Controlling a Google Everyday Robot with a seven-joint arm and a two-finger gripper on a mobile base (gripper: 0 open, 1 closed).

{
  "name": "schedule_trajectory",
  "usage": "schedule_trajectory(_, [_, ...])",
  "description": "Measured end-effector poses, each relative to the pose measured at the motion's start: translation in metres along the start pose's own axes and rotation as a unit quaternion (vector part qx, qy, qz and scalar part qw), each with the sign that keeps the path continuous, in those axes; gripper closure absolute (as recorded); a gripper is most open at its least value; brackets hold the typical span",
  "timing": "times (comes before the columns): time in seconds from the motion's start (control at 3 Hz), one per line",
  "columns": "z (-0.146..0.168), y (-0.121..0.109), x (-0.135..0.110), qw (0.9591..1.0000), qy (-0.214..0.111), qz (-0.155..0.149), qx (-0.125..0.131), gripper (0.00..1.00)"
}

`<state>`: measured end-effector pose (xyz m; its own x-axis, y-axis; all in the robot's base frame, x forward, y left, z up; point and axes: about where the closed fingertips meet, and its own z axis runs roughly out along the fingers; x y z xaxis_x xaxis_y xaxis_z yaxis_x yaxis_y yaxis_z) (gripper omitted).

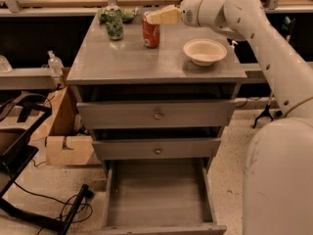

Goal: Place coke can into bottom drawer

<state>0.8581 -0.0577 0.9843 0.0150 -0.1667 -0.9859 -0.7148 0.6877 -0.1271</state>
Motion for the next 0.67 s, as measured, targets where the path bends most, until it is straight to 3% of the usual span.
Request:
schedule_trajectory(0.33, [0.023, -0.005, 0.024, 0.9995, 0.028, 0.012, 0.002, 0.0])
schedule_trajectory(0.67, [0.038, -0.012, 0.04, 0.9989, 0.032, 0.031, 0.012, 0.0])
